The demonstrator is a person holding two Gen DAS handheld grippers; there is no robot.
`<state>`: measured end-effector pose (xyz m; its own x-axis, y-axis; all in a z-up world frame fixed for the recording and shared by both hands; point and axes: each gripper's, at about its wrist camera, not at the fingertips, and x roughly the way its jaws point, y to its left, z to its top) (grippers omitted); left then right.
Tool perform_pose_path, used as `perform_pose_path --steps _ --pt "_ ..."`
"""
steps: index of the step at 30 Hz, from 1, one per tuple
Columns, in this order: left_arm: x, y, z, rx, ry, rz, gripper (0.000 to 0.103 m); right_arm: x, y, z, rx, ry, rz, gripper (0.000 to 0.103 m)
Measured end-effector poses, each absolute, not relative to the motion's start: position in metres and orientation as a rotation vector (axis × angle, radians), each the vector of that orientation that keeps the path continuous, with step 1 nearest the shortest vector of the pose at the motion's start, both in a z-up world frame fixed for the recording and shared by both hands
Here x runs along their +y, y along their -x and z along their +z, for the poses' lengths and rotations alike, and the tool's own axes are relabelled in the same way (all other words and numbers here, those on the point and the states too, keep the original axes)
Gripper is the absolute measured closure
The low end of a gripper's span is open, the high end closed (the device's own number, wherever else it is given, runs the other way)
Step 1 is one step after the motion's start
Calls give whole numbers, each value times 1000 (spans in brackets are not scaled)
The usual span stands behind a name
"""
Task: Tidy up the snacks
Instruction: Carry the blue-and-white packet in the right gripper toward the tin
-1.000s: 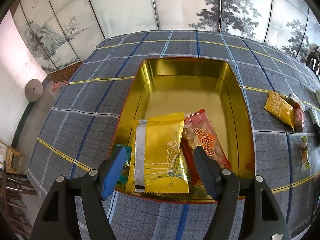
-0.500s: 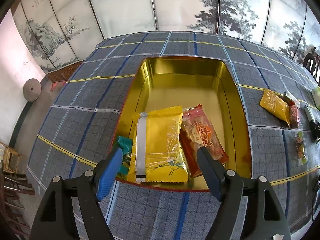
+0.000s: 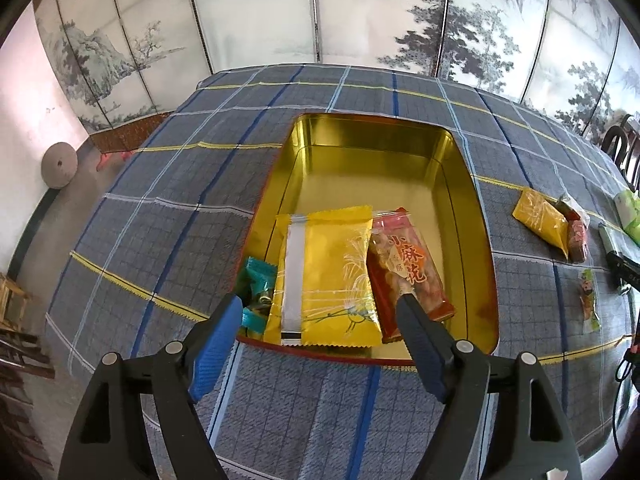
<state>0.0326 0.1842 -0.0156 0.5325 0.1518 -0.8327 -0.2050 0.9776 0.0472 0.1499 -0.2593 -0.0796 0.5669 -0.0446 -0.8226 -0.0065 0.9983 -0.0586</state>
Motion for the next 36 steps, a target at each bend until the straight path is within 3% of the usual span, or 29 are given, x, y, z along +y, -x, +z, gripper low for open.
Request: perform_pose_path --steps 15,24,36 --pt "198 -22 -15 973 106 236 17 -252 -145 -77 982 17 -118 52" --pt "203 -21 -12 957 129 243 14 -243 -131 -41 903 -34 -115 52" --pt "212 -11 -5 931 119 274 13 -136 -117 -5 870 -17 120 52"
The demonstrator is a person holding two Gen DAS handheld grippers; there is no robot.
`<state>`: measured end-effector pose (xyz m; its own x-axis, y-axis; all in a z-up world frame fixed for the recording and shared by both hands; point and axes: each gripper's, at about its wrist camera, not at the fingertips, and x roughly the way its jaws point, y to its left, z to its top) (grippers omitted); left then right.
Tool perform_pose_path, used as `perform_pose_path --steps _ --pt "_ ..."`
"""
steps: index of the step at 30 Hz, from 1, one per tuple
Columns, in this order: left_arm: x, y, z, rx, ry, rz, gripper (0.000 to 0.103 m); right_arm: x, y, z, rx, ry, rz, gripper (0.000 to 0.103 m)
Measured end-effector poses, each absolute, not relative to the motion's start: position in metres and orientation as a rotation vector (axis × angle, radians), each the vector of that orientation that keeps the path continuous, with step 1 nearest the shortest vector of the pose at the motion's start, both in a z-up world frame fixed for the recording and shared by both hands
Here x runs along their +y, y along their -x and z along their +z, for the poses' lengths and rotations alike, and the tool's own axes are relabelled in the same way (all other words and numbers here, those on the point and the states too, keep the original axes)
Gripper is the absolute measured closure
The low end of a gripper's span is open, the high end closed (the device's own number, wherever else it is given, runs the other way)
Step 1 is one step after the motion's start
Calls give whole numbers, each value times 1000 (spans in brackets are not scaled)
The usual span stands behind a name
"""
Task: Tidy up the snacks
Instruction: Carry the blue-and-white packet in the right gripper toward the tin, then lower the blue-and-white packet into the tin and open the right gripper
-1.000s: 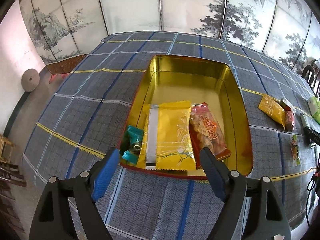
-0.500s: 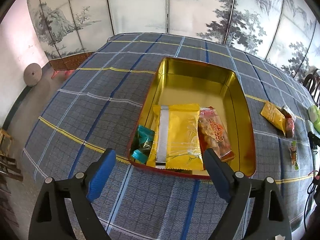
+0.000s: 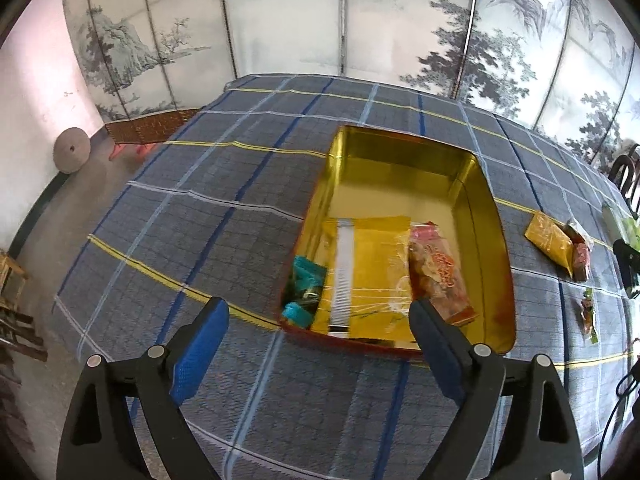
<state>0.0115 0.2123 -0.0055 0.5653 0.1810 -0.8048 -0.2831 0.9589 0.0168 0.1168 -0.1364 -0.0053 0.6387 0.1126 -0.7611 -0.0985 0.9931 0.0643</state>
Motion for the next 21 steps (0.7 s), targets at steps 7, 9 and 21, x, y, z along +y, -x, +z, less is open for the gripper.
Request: perform_pose_path --steps 7,9,21 --pt "225 -3 -5 930 123 308 13 -56 -104 -4 873 34 270 52" --pt "229 1 -5 925 116 328 13 -30 -99 -3 867 63 311 52" --pt "252 18 -7 923 127 396 13 58 -79 -4 882 152 485 52"
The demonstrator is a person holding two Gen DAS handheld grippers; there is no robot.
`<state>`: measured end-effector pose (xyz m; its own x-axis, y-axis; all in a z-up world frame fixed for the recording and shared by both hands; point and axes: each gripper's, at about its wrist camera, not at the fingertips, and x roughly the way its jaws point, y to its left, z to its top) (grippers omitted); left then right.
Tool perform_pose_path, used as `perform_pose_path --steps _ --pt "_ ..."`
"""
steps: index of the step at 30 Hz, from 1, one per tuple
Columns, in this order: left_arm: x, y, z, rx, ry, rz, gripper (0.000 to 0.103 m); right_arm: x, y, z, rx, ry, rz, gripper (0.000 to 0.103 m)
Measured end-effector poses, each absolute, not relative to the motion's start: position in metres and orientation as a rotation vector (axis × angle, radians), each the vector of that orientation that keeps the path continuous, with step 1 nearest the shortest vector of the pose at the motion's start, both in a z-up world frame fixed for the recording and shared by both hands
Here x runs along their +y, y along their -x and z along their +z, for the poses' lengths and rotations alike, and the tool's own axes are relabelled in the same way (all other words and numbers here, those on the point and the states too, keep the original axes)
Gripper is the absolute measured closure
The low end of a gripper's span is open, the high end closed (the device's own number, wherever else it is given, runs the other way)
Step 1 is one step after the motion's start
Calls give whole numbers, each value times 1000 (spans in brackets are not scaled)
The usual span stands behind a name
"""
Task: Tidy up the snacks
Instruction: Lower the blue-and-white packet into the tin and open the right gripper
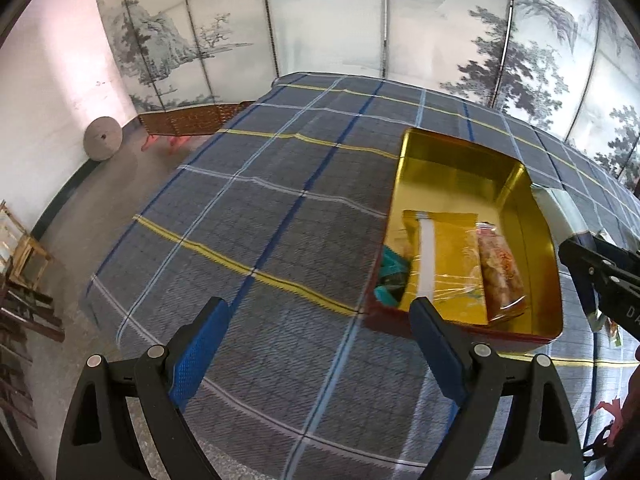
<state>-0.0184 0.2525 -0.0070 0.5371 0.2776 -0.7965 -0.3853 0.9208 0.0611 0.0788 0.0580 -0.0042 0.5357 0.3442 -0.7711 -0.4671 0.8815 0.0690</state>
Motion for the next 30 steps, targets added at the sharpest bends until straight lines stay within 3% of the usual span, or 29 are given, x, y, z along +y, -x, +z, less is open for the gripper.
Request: perform_pose_path --steps 30 --pt "279 40 -5 936 156 471 13 115 -74 -39 936 236 563 52"
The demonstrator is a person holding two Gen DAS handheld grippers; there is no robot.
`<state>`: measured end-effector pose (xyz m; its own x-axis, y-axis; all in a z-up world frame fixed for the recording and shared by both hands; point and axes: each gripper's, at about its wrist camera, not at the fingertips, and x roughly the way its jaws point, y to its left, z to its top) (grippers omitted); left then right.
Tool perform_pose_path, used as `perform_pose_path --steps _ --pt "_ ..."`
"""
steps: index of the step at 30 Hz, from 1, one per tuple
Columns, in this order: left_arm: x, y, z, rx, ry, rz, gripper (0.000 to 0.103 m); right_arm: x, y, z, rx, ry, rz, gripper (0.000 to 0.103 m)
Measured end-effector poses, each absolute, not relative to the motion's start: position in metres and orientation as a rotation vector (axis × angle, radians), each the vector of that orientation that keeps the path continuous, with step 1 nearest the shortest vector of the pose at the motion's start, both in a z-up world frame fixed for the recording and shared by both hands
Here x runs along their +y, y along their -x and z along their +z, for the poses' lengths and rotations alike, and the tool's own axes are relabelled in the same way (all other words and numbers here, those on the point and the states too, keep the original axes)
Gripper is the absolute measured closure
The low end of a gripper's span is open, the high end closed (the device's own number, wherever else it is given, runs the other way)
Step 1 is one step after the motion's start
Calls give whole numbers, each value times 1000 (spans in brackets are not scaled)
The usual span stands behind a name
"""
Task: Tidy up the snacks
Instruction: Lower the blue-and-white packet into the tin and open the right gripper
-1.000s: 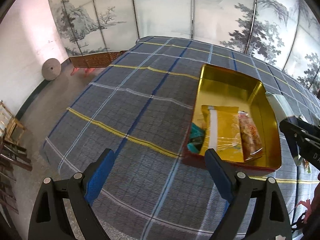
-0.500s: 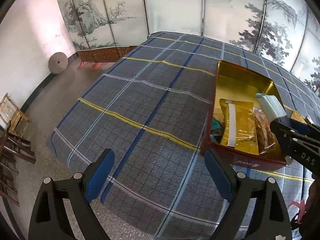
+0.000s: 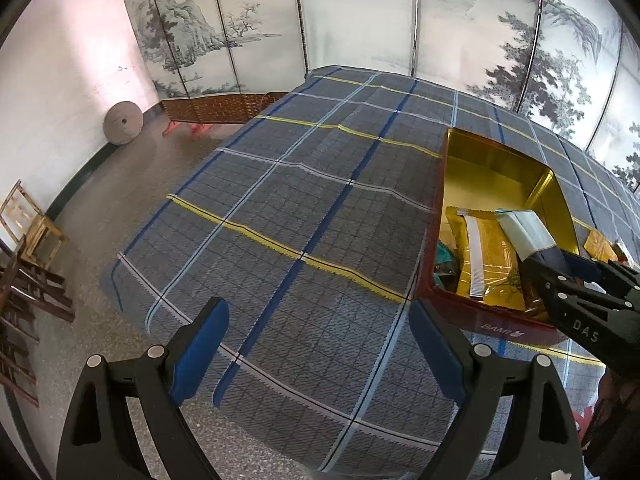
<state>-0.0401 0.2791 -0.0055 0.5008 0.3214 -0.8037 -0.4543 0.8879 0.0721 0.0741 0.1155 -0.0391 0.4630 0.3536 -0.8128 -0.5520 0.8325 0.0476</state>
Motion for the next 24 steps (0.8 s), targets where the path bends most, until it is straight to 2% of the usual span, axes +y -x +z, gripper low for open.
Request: perform_pose_path --steps 12,24 --pt "280 41 -1 929 159 471 13 120 -74 -48 940 268 559 52" --pt "271 38 3 926 145 461 13 117 -72 -42 935 255 583 48"
